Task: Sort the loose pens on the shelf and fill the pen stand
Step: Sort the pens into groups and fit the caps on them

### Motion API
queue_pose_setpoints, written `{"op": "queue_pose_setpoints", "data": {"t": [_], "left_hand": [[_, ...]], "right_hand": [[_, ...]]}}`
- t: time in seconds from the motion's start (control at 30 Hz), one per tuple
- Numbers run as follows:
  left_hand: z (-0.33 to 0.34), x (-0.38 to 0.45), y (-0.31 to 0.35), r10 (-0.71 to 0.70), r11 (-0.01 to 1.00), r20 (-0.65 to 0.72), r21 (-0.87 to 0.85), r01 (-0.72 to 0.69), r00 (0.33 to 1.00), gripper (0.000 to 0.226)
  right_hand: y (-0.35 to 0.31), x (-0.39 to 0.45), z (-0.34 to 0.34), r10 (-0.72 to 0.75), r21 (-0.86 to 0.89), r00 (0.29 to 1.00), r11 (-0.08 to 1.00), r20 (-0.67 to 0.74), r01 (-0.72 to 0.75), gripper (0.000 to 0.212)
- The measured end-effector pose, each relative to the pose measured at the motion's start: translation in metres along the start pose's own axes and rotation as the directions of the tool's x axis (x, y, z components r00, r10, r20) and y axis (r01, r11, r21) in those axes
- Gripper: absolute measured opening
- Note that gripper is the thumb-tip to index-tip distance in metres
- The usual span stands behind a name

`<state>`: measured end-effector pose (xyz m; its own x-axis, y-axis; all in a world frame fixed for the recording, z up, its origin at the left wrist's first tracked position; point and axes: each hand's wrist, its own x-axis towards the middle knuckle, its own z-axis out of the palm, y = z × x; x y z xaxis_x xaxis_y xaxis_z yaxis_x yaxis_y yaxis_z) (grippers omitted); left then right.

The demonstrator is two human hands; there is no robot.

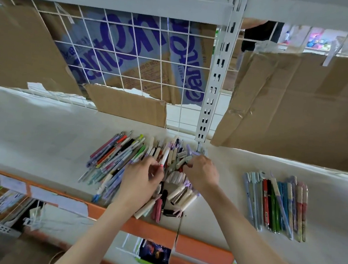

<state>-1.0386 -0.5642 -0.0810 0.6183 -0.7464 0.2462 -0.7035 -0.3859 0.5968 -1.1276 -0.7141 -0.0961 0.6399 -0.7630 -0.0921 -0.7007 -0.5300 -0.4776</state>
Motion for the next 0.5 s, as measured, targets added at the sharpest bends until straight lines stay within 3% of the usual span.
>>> {"op": "queue_pose_setpoints", "data": {"t": [0.1, 0.23, 0.5], "left_hand": [[-0.003, -0.002, 0.0, -0.006, 0.997, 0.026, -0.076, 0.008, 1.0, 0.007], [0.001, -0.004, -0.002, -0.026, 0.991, 0.08, -0.131, 0.037, 0.996, 0.006], [0.008, -0.007, -0.007, -0.015, 0.998, 0.091, -0.065, 0.021, 0.996, 0.017]], "right_hand": [[0.008, 0.001, -0.005, 0.019, 0.202, 1.0, 0.979, -0.002, -0.018, 0.03], [0.01, -0.004, -0.002, -0.054, 0.094, 0.999, 0.994, -0.007, 0.055, 0.031], [0.004, 0.001, -0.006, 0.034, 0.07, 0.993, 0.997, 0.109, -0.042, 0.028]]}}
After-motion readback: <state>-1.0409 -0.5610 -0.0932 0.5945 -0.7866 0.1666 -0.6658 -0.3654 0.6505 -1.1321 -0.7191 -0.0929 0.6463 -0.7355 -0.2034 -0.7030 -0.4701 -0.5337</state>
